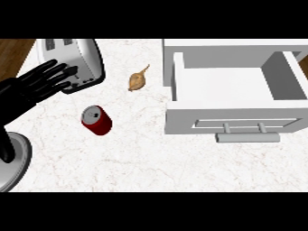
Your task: Pick up the can, place it into the drawer and close the drawer
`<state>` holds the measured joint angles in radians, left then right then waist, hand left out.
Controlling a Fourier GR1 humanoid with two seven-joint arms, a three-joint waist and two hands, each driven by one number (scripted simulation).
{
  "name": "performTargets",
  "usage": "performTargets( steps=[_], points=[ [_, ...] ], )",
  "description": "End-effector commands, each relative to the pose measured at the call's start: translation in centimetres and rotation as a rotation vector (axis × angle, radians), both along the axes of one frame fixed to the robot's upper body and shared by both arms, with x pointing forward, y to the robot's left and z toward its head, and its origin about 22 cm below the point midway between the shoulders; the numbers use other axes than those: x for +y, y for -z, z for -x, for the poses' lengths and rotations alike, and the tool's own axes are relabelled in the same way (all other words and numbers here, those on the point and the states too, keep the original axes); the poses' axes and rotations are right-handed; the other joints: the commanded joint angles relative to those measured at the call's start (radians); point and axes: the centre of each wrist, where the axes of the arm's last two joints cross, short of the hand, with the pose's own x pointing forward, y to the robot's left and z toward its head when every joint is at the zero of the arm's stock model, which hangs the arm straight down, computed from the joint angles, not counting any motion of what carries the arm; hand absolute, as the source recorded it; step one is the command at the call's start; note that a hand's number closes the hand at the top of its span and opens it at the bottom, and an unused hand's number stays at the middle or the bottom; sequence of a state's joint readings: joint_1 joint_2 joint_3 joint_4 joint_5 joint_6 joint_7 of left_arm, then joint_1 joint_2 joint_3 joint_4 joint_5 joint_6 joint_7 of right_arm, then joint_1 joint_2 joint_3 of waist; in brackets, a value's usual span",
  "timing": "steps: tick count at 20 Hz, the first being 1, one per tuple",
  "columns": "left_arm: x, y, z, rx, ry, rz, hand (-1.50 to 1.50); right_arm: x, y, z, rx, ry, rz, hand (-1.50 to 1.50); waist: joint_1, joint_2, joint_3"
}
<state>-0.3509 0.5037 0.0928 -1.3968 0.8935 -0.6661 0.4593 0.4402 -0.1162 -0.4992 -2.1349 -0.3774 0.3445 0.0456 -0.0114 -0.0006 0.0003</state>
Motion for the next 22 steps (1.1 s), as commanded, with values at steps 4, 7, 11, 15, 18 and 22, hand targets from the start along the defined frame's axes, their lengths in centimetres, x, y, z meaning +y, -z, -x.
performTargets(
  steps=[4, 7, 11, 15, 18, 22],
  points=[
    [-2.1, 4.2, -1.2, 0.009, -0.021, -0.024, -1.50, -0.7, -0.8, 0.4, -0.013, 0.012, 0.005, -1.50, 0.001, 0.002, -0.001],
    [-2.0, 5.2, -1.4, 0.006, -0.028, -0.062, -1.50, -0.5, -1.7, 1.4, 0.017, -0.005, 0.003, -1.50, 0.000, 0.001, -0.001],
    [-2.9, 7.5, -1.2, -0.007, -0.042, -0.062, -1.50, -0.3, -0.4, 2.3, 0.002, -0.001, 0.013, -1.50, 0.000, 0.001, 0.000],
    [-1.4, 8.9, -1.0, 0.006, -0.091, -0.078, -1.50, -1.9, -1.5, 0.4, -0.022, -0.003, -0.005, -1.50, 0.005, 0.001, -0.001],
    [-1.8, 11.0, -1.8, 0.004, -0.113, -0.092, -1.50, -1.1, -0.8, 0.4, 0.001, -0.007, -0.002, -1.50, 0.000, 0.003, -0.001],
    [-0.7, 11.7, -2.7, -0.006, -0.140, -0.095, -1.50, -2.9, -1.1, 1.0, 0.009, -0.005, -0.002, -1.50, -0.004, 0.004, -0.001]
  ],
)
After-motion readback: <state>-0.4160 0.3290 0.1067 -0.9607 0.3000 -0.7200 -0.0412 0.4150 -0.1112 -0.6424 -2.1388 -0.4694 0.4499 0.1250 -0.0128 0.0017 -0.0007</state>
